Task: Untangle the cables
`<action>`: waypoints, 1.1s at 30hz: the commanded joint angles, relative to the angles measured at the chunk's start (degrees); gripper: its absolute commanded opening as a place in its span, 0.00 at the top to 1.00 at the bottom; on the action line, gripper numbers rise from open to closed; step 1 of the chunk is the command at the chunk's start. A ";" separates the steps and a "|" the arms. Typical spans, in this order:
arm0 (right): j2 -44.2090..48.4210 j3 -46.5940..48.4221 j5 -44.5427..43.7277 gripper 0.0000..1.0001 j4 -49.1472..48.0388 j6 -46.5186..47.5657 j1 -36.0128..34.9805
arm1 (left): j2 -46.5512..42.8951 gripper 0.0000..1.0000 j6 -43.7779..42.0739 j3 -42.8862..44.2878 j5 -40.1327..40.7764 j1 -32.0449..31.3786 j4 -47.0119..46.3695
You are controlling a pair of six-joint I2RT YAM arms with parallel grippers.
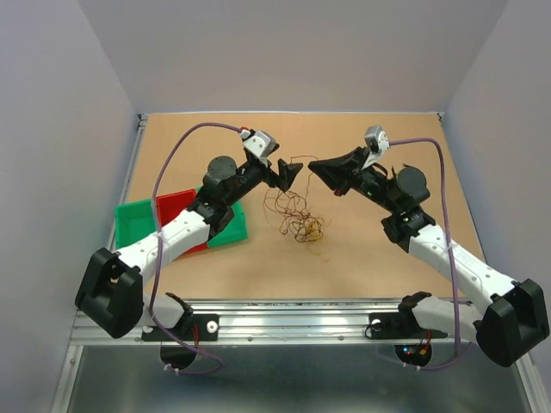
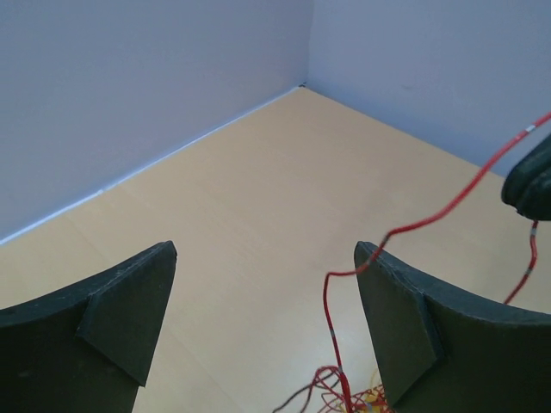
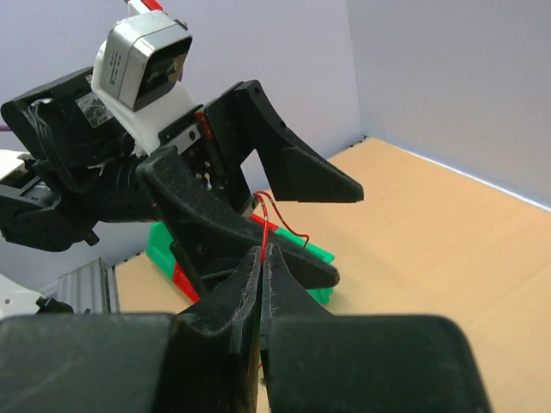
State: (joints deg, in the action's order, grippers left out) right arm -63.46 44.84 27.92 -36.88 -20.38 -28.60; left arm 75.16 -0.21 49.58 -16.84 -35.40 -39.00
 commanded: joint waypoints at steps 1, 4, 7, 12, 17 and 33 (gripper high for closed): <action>-0.08 1.83 0.91 0.99 -4.51 -1.06 -0.75 | 0.43 0.05 -2.34 4.03 9.44 -1.34 0.33; -0.61 2.00 0.99 0.99 -5.30 -1.33 -1.54 | 1.74 0.08 -4.79 4.82 16.56 -3.00 0.16; -1.14 2.01 1.08 0.99 -6.53 -1.85 -2.34 | 4.03 0.13 -6.29 6.49 25.62 -3.89 0.07; -2.19 1.30 1.08 0.99 -11.63 -3.61 -4.88 | 5.79 0.28 -8.66 4.39 27.91 -3.89 -4.14; -1.76 1.74 -0.41 1.00 -13.04 -3.96 -5.85 | 9.56 0.37 -10.69 4.12 32.13 -3.63 -6.69; 22.40 -7.66 -7.52 0.99 -12.78 -0.89 -5.94 | 24.42 0.52 -10.17 12.99 32.58 3.75 -1.17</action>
State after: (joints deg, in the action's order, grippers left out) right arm -48.95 40.27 23.66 -43.53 -22.63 -33.93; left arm 99.63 -10.70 59.31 13.50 -35.55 -42.04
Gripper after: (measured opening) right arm 0.022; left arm 0.479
